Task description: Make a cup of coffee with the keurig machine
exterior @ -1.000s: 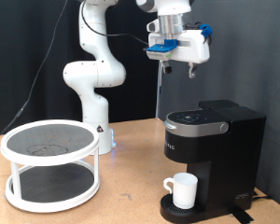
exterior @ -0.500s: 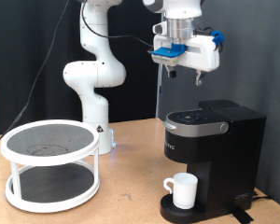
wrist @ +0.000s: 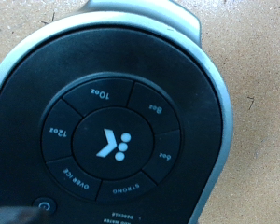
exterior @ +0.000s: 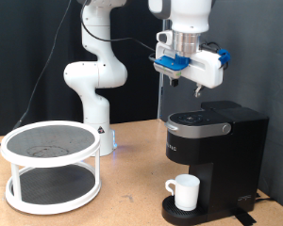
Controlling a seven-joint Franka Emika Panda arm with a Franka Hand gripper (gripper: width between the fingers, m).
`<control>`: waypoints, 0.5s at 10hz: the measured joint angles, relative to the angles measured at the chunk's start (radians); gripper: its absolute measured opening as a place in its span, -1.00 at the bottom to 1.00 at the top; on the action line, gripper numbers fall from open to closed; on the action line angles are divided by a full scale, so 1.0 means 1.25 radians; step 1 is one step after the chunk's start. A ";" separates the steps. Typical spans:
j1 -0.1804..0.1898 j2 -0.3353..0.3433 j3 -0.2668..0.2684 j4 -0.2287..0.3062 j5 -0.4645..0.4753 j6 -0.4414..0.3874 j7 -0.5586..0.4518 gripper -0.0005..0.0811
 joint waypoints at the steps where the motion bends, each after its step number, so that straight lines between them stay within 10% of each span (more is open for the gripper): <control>1: 0.000 0.006 0.000 0.000 -0.001 0.000 -0.002 0.23; 2: 0.000 0.010 0.001 0.001 -0.002 0.000 -0.005 0.23; 4: 0.001 0.021 0.003 0.002 -0.008 0.000 -0.007 -0.59; 5: 0.001 0.027 0.005 0.003 -0.014 0.000 -0.007 -0.59</control>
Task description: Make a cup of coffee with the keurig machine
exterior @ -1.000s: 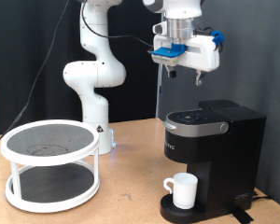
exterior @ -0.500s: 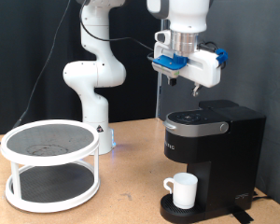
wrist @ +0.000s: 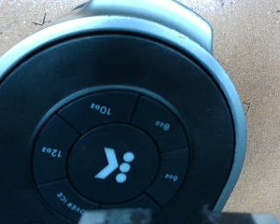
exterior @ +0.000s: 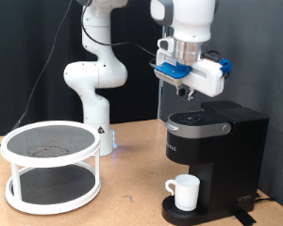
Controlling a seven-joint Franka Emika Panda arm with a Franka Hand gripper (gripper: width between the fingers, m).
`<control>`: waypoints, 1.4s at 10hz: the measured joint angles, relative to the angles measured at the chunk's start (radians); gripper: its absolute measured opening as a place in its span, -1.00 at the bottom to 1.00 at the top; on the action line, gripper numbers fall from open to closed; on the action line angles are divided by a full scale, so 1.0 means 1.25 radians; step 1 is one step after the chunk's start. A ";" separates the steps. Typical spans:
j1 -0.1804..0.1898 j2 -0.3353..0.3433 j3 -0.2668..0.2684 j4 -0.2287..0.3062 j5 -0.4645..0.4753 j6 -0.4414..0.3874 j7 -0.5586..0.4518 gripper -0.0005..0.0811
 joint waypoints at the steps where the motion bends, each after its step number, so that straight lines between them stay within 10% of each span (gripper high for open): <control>1: 0.000 0.006 0.002 0.000 -0.004 0.000 0.000 -0.90; 14: 0.030 0.077 0.031 -0.003 -0.051 0.017 0.025 -0.99</control>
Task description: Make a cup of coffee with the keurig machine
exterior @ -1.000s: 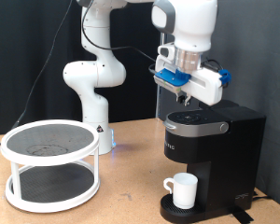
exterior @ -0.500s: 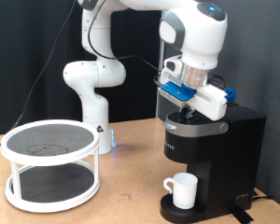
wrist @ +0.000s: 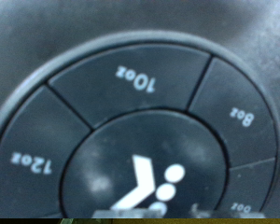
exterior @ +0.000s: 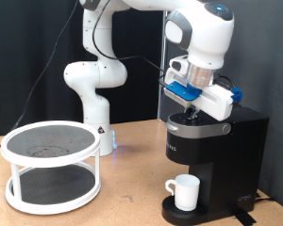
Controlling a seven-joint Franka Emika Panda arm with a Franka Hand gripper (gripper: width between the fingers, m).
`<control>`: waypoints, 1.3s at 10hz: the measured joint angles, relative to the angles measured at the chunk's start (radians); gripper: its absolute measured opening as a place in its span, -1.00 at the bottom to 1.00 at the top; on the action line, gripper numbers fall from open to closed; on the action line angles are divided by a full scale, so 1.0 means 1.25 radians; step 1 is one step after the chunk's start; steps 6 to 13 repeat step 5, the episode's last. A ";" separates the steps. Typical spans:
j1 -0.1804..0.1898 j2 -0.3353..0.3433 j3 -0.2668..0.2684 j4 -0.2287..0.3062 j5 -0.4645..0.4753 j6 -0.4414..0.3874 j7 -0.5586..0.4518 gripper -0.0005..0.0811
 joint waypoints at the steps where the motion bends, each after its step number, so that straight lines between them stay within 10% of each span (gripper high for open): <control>1: 0.000 -0.006 0.001 -0.009 0.005 0.014 -0.014 -0.99; 13: -0.018 -0.070 -0.007 -0.060 0.077 0.035 -0.089 -0.99</control>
